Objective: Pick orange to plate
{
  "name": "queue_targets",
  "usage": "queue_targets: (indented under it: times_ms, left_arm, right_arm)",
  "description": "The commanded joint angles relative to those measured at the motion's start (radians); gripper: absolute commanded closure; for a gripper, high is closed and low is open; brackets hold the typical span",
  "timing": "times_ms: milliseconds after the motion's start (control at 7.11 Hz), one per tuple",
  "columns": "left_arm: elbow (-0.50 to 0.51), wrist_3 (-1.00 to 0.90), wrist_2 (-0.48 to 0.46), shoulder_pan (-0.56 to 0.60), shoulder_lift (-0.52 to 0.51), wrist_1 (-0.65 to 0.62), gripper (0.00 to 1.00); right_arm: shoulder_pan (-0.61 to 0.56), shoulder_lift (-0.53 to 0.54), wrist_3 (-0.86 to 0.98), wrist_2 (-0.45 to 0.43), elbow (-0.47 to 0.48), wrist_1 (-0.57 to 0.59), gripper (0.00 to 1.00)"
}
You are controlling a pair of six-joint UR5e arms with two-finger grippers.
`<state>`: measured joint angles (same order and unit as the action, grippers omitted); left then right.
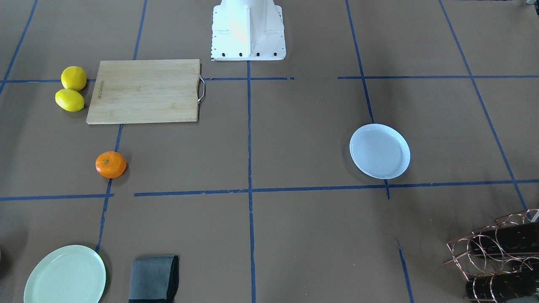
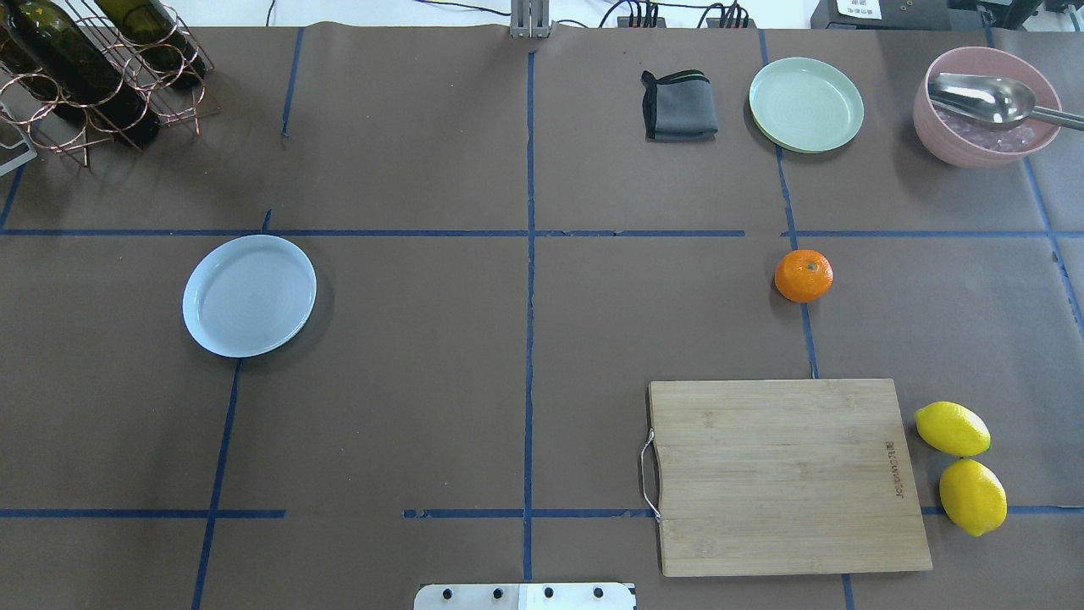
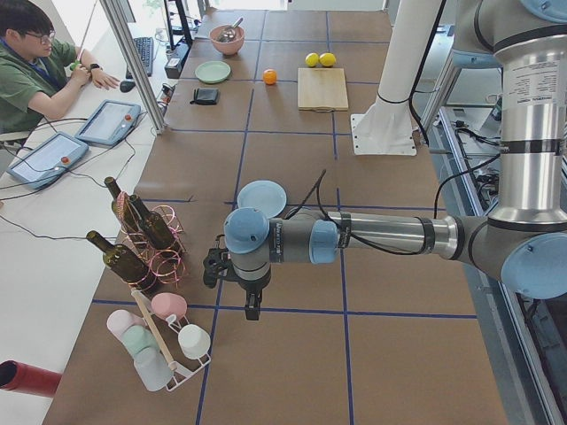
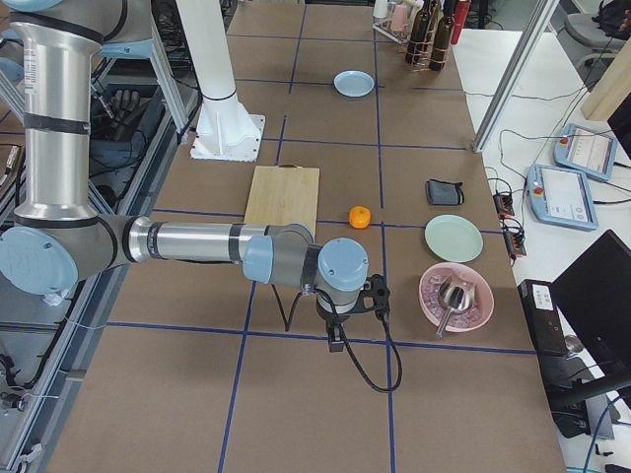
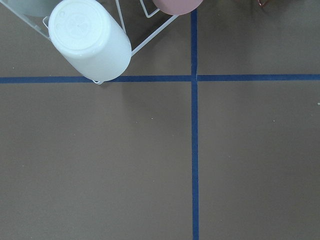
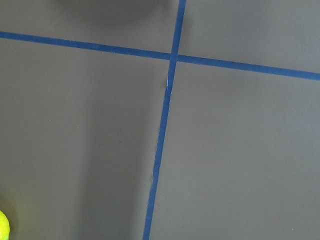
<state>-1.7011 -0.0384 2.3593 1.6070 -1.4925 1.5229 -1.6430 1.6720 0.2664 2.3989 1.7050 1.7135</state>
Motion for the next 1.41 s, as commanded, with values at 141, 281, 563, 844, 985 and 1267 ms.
queue_targets:
  times_ms: [141,281,563,844,985,1267]
  left_arm:
    - [0.000,0.003,0.000,-0.004,-0.020,0.017,0.00]
    - [0.001,0.012,0.000,-0.013,-0.026,0.110,0.00]
    - [0.001,0.114,0.014,-0.079,-0.028,0.261,0.00]
    - [0.003,0.431,0.018,-0.239,-0.022,0.521,0.00]
    - [0.012,0.600,0.014,-0.324,-0.020,0.639,0.00]
    - [0.009,0.838,-0.049,-0.448,-0.022,0.776,0.00]
  right_arm:
    - [0.000,-0.003,-0.032,-0.003,0.002,-0.021,0.00]
    - [0.000,-0.011,-0.073,-0.004,0.008,-0.021,0.00]
    - [0.000,-0.028,-0.142,-0.007,0.015,-0.025,0.00]
    - [0.006,-0.075,-0.170,-0.023,0.015,-0.028,0.00]
    - [0.008,-0.087,-0.176,-0.021,0.012,-0.026,0.00]
    - [0.008,-0.078,-0.176,-0.012,0.010,-0.026,0.00]
